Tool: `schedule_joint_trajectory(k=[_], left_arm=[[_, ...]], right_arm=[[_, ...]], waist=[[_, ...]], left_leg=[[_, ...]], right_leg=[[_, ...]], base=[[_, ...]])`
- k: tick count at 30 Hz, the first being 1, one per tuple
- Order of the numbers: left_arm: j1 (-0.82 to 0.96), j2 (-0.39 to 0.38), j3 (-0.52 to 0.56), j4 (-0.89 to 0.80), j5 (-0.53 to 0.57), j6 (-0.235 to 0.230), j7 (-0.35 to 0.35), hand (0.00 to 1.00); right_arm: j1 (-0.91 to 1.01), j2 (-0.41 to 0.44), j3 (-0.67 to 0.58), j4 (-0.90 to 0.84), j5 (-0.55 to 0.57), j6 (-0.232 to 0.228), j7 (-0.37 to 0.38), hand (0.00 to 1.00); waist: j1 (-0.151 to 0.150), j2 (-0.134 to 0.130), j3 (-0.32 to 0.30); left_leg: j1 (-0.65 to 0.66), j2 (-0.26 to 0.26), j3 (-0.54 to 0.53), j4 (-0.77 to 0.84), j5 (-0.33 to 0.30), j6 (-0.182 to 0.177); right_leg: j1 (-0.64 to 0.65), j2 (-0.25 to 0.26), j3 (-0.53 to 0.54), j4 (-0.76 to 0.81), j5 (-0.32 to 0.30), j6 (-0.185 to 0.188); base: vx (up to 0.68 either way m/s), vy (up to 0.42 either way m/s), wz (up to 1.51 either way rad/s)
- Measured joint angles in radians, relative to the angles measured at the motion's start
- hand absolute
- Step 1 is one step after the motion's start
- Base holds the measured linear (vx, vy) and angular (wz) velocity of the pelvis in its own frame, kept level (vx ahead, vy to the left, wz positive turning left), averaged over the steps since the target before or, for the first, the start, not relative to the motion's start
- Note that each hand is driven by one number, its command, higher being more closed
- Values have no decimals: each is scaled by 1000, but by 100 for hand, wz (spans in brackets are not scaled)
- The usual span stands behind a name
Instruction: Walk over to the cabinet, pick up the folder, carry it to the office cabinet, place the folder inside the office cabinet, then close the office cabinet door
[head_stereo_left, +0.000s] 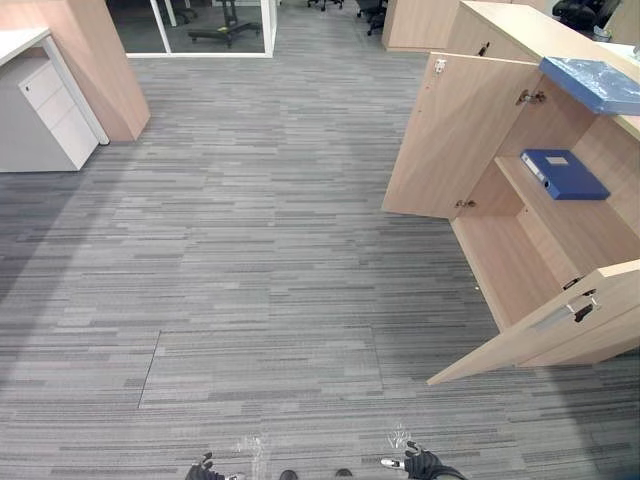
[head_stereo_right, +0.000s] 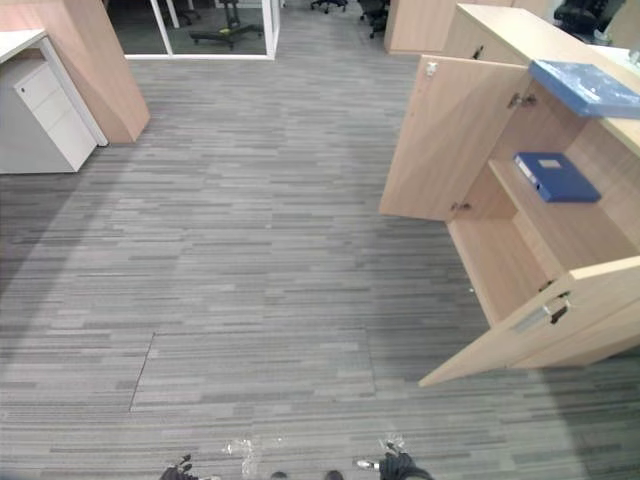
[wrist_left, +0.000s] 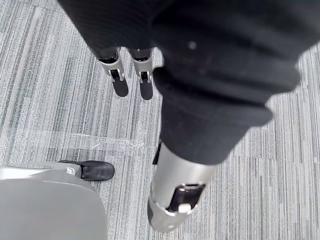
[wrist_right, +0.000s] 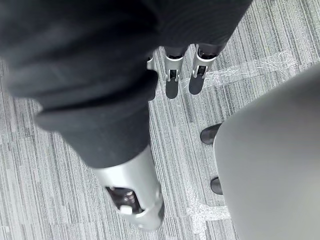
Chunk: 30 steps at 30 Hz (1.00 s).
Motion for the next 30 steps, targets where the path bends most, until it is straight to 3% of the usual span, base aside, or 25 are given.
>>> schedule_joint_trajectory(k=[14,25,28,30], left_arm=[[-19,-35,-41,-19,26,0,3,0],[-13,-49,-53,-38,73,-4,106,0],[-12,-62,3,-39,-8,-5,111,0],[2,-78,66,-47,-89,-5,107,0]], right_arm=[[-13,2,34,-10,-2,1,2,0],[27,9,34,-61,17,-1,-44,0],[28,12,29,-61,48,-2,-50,0],[32,15,17,-64,83,-3,-47,0]], waist=[[-16,1,0],[-23,0,0],[-20,-4,10],[-15,0,25]], left_leg=[[4,-2,-12,8,0,0],[-8,-6,-47,13,0,0],[-25,-8,-51,114,-56,-3],[-51,-2,-52,270,-150,-9]], right_leg=[[4,-2,-11,13,-5,2],[11,0,-42,16,-20,-1],[22,-2,-45,66,-50,-6],[32,6,-52,148,-108,-14]], base=[[-10,8,2],[18,13,10],[25,12,9],[-13,-1,6]])
